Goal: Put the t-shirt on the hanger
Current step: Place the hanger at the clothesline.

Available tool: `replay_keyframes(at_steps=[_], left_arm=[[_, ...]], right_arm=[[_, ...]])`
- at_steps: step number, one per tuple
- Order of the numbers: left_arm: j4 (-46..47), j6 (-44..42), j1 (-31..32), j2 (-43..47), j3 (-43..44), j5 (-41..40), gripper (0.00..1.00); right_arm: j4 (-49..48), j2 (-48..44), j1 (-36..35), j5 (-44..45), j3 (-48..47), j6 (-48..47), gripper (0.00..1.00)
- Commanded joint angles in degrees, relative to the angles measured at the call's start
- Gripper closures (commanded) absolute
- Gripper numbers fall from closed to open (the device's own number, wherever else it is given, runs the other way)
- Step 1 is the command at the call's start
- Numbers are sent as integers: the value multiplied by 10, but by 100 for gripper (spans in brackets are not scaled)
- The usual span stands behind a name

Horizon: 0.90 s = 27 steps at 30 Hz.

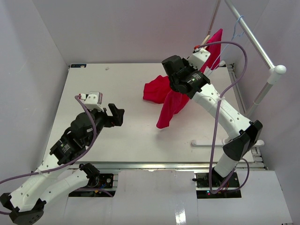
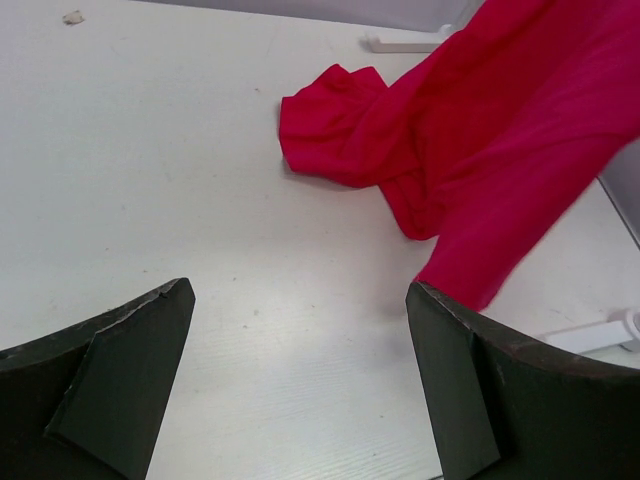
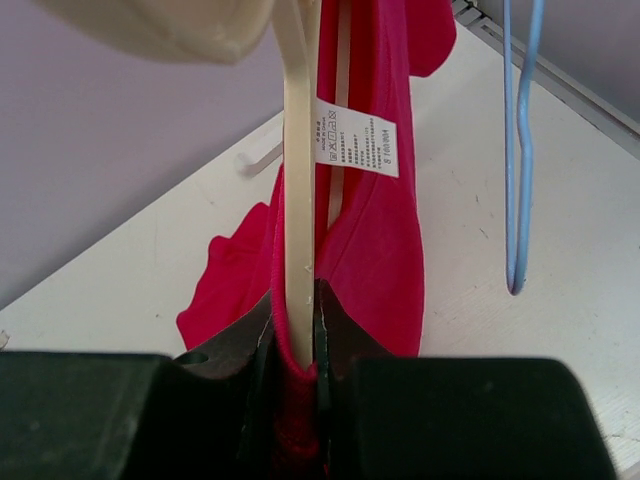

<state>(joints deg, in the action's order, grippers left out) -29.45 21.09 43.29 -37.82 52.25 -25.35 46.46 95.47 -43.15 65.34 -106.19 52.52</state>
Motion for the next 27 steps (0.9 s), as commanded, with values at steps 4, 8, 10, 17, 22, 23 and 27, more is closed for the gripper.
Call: replay_keyframes(at_steps=[4,8,10,17,22,23,27], left_arm=[[25,-17,0,29,-20,57,2],[32,-17,0,38,-31,68,2],[34,-17,0,40,-35,75,2],[39,-20,0,48,-45,92,2],[65,-19,0,53,-65,117,2],[69,-19,0,53,-68,121,2],[81,-17,0,53,-79,133,2]], right_arm=[[-67,40,13,97,-104,-12,92],[-125,54,40,80,-111,-55,92],[-133,68,60,51,-126,-63,92],[-199,105,110,34,-166,-126,92],[-249,116,133,32,-172,-160,92],[-255,118,137,32,-173,-163,92],[-274,129,164,15,-179,-164,92]])
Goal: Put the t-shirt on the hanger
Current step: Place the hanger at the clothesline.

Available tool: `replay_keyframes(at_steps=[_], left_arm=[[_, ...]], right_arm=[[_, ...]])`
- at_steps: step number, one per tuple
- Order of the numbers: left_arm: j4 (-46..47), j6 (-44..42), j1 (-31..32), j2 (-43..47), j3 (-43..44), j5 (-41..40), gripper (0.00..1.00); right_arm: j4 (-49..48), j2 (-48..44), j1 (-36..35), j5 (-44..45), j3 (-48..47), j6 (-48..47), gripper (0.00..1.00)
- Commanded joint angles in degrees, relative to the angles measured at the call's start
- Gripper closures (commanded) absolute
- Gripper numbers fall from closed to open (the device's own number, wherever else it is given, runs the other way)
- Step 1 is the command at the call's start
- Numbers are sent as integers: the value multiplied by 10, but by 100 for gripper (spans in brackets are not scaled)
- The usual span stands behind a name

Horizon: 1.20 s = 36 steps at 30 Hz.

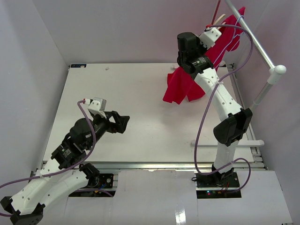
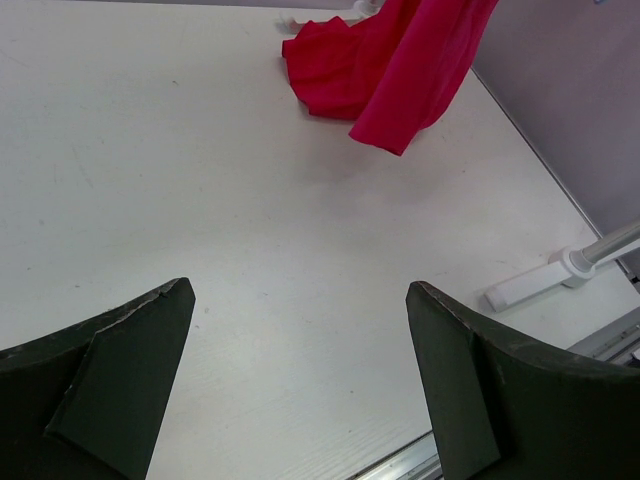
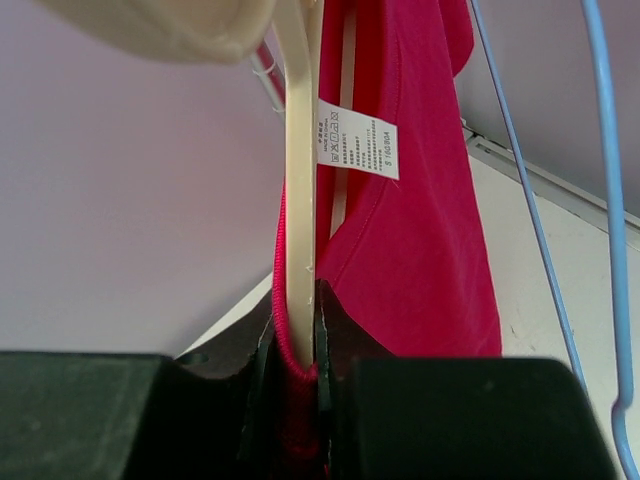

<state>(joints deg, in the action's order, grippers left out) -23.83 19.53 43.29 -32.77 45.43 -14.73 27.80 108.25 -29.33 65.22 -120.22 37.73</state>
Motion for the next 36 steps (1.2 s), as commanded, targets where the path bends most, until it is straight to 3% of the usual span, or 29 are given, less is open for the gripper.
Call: replay_keyframes(at_steps=[1,14,18,31,36], left_arm=[[27,-1,0,3,-13,28,2],[33,-1,0,23,-37,59,2],[35,3,0,33,-50,65,2],[48,8,0,53,-76,110,2],[63,2,0,50,-91,120,2]], right_arm=[[-88,7,32,13,-46,-16,92],[-88,39,81,-3,-76,34,92],[-90,36,86,-8,-57,66,92],[-91,75,101,-36,-118,170,92],[-123,86,109,-70,-127,150,92]])
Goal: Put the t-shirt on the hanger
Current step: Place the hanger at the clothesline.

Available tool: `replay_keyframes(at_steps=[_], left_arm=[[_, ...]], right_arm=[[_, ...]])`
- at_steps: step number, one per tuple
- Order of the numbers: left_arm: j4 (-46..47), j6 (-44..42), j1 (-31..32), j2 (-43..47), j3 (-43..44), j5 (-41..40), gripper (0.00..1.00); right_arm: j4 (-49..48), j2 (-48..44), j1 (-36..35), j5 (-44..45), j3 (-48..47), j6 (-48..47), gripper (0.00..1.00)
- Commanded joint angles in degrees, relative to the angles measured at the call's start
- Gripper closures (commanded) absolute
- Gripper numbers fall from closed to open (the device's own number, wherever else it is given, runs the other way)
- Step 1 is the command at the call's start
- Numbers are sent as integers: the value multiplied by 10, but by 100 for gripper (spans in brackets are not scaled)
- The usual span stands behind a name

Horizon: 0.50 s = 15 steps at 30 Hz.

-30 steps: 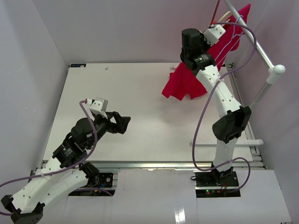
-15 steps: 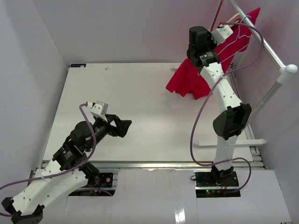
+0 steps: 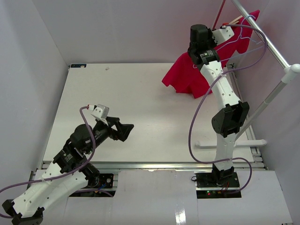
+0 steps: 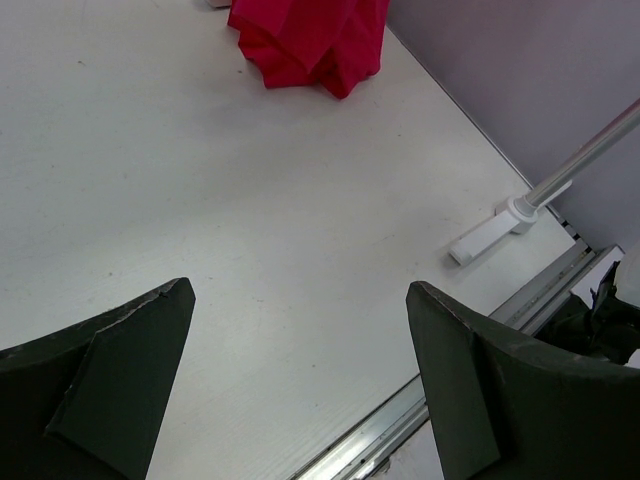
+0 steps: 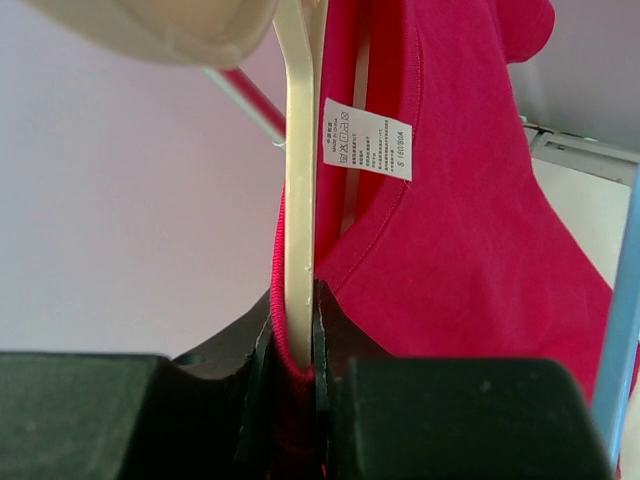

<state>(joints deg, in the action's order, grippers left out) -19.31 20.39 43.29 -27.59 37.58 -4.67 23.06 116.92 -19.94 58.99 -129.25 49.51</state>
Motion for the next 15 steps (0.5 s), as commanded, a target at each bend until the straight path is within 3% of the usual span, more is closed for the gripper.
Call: replay_keyframes(at_steps=[1,8,15], left_arm=[[19,-10,0,-1,-14,30,2],[23,-31,0,19,-9,80,2],[24,-46,0,25,3,21,2]], right_arm=[[-83,-4,15,-24,-25,25,92],[-148,-36,4,-155,77,-72,92],[-144,-76,-30,-241,136,-155,92]])
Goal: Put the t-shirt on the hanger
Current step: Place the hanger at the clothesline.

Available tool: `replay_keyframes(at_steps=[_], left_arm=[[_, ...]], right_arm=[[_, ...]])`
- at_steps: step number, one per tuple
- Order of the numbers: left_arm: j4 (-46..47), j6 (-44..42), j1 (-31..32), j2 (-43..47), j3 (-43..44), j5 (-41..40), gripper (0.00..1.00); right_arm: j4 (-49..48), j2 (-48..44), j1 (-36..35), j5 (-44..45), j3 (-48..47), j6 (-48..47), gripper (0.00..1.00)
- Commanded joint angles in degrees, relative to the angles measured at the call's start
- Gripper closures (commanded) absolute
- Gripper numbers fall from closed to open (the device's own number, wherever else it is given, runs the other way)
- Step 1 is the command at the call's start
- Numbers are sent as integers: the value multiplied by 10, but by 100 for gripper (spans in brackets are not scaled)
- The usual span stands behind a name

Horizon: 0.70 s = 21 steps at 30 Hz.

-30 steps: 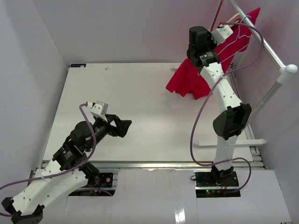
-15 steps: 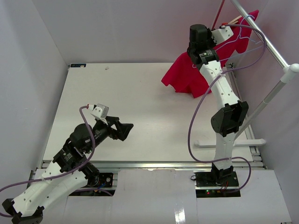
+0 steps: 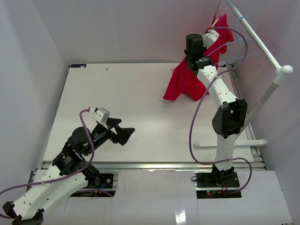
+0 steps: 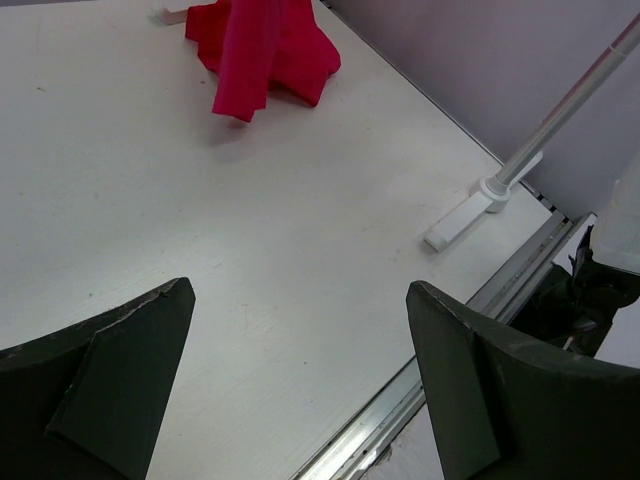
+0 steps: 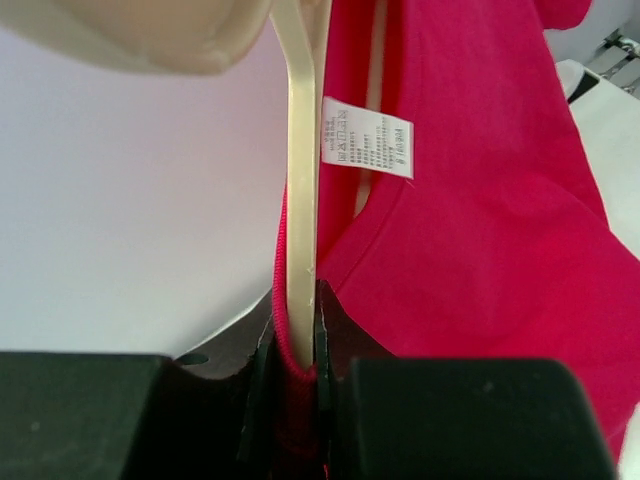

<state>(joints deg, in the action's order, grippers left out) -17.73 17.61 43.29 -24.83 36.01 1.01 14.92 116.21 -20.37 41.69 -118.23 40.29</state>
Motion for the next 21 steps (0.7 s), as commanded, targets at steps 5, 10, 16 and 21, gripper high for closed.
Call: replay_keyframes(at_steps=[5,10,16,21], left_arm=[[9,-14,0,-18,33,-105,2],[-2,-3,0,-41,57,-159,2],[-44,20,0,-79,87,-249,2],[-71,31,0,-78,82,-274,2]], right_arm=[[-50,-105,-82,-88,56,-130,92],[-26,-180,-132,-148,151,-115,92],[-5,-266,-209,-197,263,-119,92],[-39,-337,-237,-220,375,-116,92]])
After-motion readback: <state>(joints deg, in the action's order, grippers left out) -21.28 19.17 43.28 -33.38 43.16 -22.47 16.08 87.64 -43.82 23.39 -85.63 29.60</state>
